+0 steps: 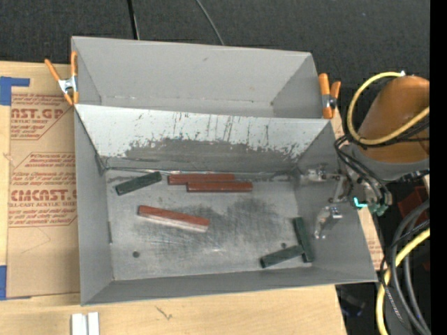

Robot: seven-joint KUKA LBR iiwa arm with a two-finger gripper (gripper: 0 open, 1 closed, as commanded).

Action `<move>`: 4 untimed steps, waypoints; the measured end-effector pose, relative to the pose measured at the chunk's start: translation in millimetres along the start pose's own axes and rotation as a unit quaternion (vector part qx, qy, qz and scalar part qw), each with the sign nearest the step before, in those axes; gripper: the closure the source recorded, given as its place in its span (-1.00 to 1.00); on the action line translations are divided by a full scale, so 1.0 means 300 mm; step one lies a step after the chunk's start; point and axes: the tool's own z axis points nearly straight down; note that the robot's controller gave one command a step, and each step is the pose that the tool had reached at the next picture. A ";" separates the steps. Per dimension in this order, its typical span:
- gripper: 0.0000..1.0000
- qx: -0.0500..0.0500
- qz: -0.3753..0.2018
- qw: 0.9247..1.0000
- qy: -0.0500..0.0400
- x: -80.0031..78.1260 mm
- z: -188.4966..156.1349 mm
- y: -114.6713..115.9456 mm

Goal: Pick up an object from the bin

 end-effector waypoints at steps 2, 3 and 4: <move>-1.00 0.002 -0.080 0.997 -0.006 0.017 0.035 0.032; -1.00 0.001 -0.285 0.959 -0.003 0.101 0.106 0.109; -1.00 0.001 -0.301 0.954 -0.003 0.057 0.150 0.120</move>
Offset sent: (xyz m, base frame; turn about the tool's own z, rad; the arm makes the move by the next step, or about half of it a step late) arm -0.0269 0.0329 -0.0509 -0.5387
